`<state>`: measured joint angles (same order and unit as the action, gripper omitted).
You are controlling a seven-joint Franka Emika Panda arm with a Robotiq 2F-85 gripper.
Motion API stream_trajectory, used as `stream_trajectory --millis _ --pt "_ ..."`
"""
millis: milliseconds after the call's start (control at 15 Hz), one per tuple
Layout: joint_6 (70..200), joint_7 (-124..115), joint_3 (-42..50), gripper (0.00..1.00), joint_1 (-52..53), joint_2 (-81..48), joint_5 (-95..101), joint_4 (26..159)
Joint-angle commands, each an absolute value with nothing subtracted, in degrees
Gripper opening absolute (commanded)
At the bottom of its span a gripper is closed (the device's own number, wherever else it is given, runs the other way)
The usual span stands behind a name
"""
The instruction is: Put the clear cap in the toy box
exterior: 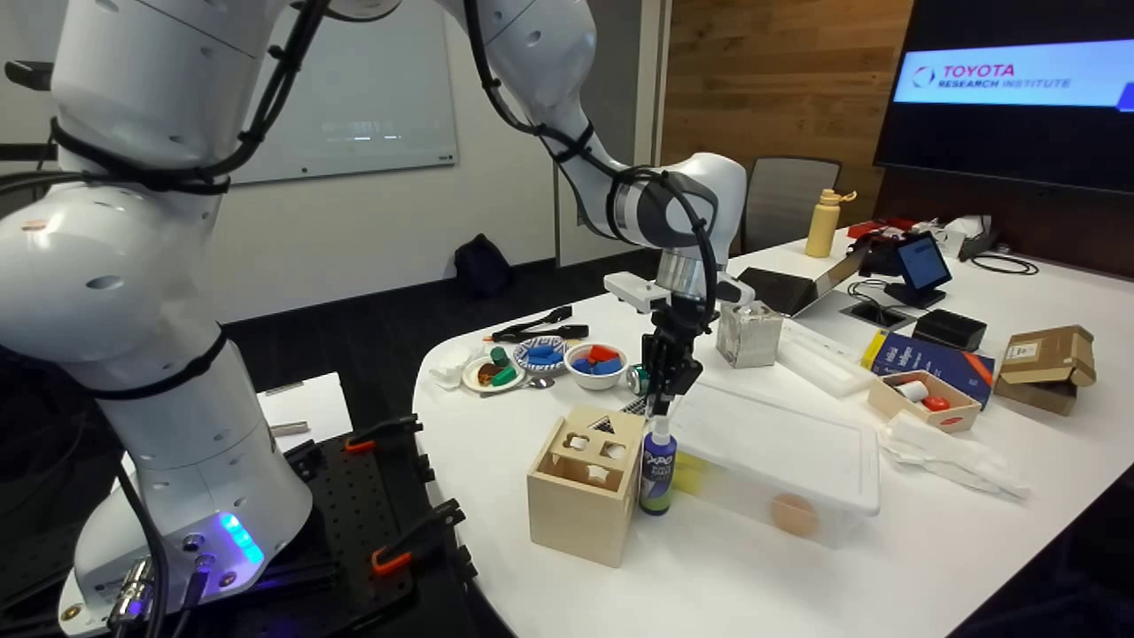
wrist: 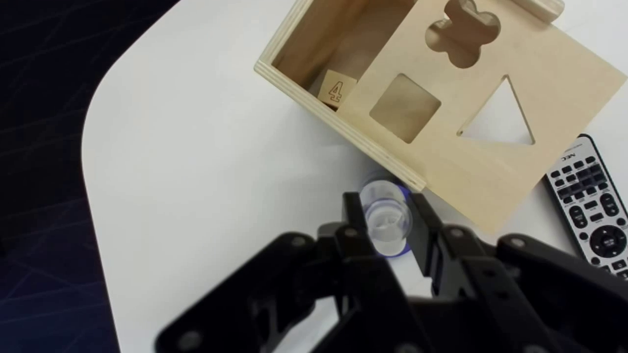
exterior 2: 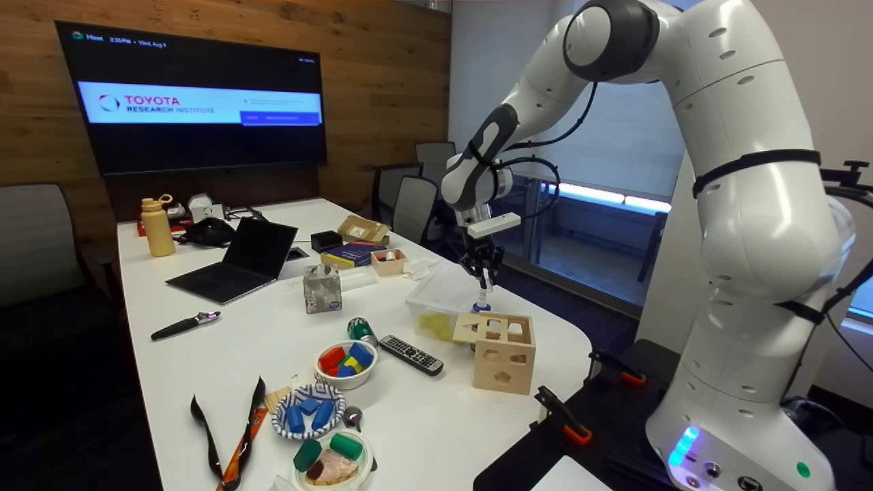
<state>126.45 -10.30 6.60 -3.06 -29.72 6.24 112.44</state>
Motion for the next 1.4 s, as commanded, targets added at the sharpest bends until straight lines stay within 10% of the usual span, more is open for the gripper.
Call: stream_trajectory --millis 0,1333 --pt "128.73 -10.47 7.02 0.07 -2.68 -29.39 6.77 113.3" --pt "129.02 -10.76 6.88 0.07 -2.62 -32.93 6.24 109.86"
